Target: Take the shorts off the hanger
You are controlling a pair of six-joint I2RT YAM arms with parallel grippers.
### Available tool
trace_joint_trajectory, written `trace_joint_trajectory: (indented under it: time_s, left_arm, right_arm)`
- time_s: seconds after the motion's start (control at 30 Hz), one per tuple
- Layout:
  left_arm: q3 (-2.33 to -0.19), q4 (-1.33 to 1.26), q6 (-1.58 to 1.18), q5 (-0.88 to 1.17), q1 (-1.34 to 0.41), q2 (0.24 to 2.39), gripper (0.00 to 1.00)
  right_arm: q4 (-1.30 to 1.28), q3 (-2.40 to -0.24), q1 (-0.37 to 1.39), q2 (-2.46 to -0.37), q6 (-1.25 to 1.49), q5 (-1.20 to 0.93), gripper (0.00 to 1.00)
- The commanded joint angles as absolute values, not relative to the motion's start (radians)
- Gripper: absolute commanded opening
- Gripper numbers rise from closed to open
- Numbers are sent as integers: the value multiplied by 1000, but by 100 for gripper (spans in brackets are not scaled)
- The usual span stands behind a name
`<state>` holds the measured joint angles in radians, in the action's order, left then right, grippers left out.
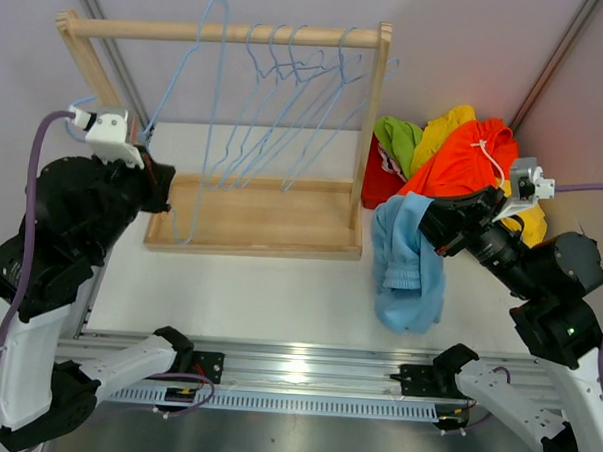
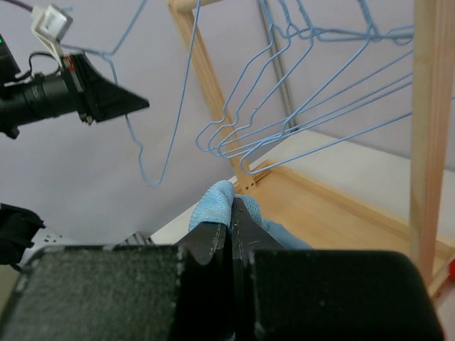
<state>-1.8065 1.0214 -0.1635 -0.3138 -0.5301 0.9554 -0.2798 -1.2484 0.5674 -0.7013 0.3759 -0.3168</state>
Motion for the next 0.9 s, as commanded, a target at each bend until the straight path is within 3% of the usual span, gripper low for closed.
trace_joint_trajectory:
  time_s: [0.0, 0.2, 0.6, 0.87]
  left_arm:
    - [-1793, 1155, -219, -546, -534, 844, 0]
    - [-1764, 1218, -250, -560, -535, 783, 0]
    - [-1473, 1115, -246, -587, -534, 802, 0]
    - [-1606, 1014, -183, -643, -534, 964, 0]
  right_arm:
    - [-247, -1305, 574, -683, 318, -244, 0]
    - [-225, -1259, 574, -658, 328, -222, 0]
    - [-271, -1244, 574, -597, 318, -172, 0]
    - [-316, -1244, 574, -558, 305, -153, 0]
